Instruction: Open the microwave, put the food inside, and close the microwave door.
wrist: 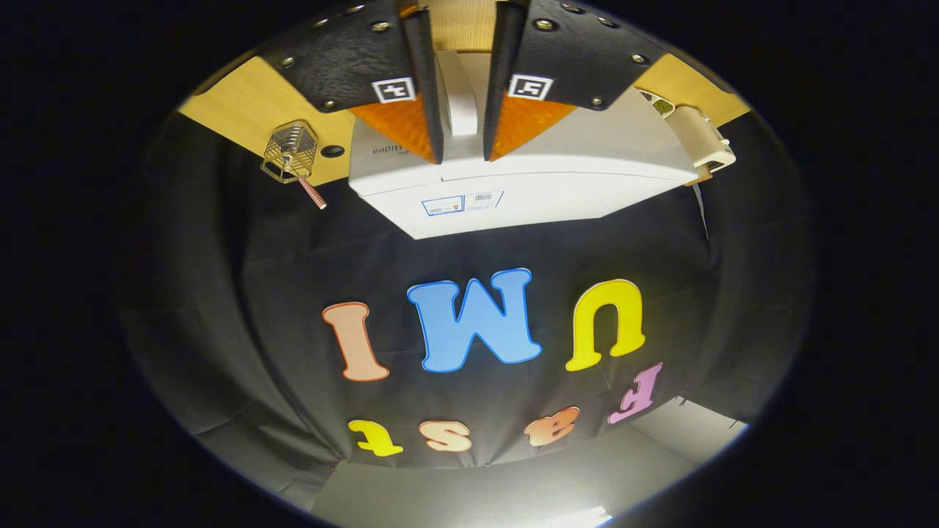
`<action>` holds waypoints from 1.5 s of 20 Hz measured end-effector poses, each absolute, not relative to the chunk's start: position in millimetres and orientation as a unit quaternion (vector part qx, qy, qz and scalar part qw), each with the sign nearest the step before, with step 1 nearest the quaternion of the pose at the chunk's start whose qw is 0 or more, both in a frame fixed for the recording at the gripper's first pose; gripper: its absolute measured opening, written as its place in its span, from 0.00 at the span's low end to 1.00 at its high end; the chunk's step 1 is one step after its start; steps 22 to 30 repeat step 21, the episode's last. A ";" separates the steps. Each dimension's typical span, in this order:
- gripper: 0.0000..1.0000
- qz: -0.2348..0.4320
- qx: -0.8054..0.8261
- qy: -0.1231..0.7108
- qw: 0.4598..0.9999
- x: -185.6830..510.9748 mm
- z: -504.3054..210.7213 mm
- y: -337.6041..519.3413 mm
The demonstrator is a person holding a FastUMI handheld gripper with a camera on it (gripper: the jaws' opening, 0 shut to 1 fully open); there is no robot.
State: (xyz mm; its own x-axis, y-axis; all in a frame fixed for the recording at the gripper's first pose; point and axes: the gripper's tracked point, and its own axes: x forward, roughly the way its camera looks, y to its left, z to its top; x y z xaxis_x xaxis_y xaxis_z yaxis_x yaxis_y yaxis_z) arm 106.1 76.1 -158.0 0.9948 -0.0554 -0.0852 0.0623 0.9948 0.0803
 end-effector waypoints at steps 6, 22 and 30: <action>0.92 -0.015 0.046 -0.005 0.999 49.8 -63.3 64.4; 0.92 -0.032 0.017 -0.058 0.998 -11.2 62.3 17.9; 0.92 -0.032 0.017 -0.058 0.998 -11.2 62.3 17.9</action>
